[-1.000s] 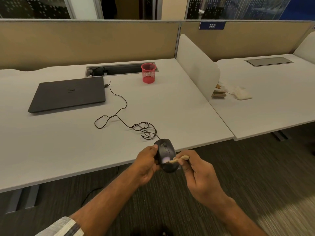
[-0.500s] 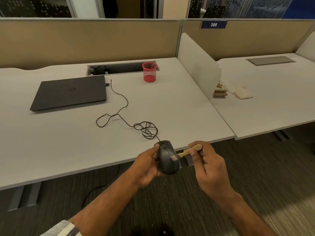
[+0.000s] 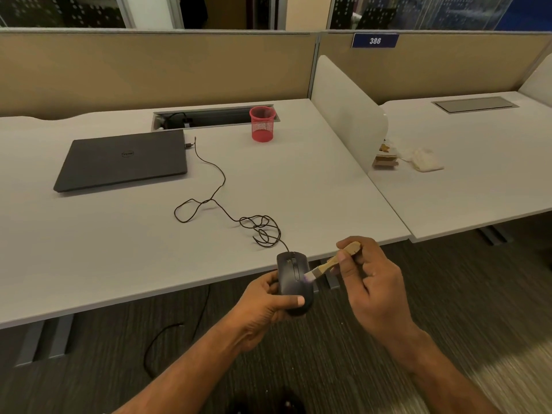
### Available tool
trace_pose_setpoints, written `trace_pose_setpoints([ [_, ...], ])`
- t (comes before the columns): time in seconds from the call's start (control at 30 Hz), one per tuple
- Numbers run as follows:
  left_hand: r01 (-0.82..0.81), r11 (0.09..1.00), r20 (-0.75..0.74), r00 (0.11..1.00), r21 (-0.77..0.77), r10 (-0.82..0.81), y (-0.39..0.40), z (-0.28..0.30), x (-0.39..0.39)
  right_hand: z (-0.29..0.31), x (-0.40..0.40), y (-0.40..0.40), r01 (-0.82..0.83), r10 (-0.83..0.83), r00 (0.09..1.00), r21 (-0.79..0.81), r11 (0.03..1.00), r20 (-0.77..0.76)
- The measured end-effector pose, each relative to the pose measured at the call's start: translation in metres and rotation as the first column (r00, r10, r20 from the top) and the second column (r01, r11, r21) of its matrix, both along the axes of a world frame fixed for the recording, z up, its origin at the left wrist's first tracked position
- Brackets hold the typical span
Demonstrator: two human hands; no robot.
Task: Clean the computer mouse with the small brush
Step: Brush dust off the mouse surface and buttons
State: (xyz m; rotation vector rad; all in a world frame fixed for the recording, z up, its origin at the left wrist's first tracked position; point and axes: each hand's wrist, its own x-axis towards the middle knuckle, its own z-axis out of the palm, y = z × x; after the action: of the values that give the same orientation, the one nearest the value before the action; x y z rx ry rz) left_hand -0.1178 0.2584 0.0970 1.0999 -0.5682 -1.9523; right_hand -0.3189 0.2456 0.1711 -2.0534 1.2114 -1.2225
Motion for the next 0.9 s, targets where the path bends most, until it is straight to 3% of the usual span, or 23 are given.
trace_pose_setpoints([
  [0.27, -0.035, 0.999, 0.063, 0.997, -0.028, 0.037, 0.011, -0.005, -0.006, -0.006, 0.017, 0.005, -0.073, 0.074, 0.997, 0.055, 0.996, -0.019],
  [0.4, -0.037, 0.998, 0.088, 0.995, -0.041, 0.040, 0.016, -0.007, -0.008, -0.001, 0.021, 0.004, -0.008, 0.008, 1.000, 0.007, 1.000, 0.030],
  [0.53, -0.032, 0.997, 0.127, 0.991, -0.066, 0.040, 0.016, -0.009, -0.015, 0.001, 0.030, 0.007, 0.033, -0.049, 0.989, -0.118, 0.992, -0.138],
  [0.63, -0.026, 0.996, 0.120, 0.992, -0.080, 0.035, 0.016, -0.009, -0.020, -0.002, 0.041, 0.015, -0.007, -0.015, 0.980, -0.115, 0.993, -0.197],
  [0.73, 0.000, 0.997, 0.121, 0.993, -0.079, 0.009, 0.018, -0.010, -0.021, -0.005, 0.046, 0.019, -0.026, 0.019, 0.987, -0.044, 0.999, -0.157],
  [0.9, -0.002, 1.000, 0.097, 0.995, -0.018, 0.004, 0.018, -0.017, -0.018, 0.003, 0.029, 0.001, 0.085, -0.089, 0.994, -0.062, 0.994, -0.068],
])
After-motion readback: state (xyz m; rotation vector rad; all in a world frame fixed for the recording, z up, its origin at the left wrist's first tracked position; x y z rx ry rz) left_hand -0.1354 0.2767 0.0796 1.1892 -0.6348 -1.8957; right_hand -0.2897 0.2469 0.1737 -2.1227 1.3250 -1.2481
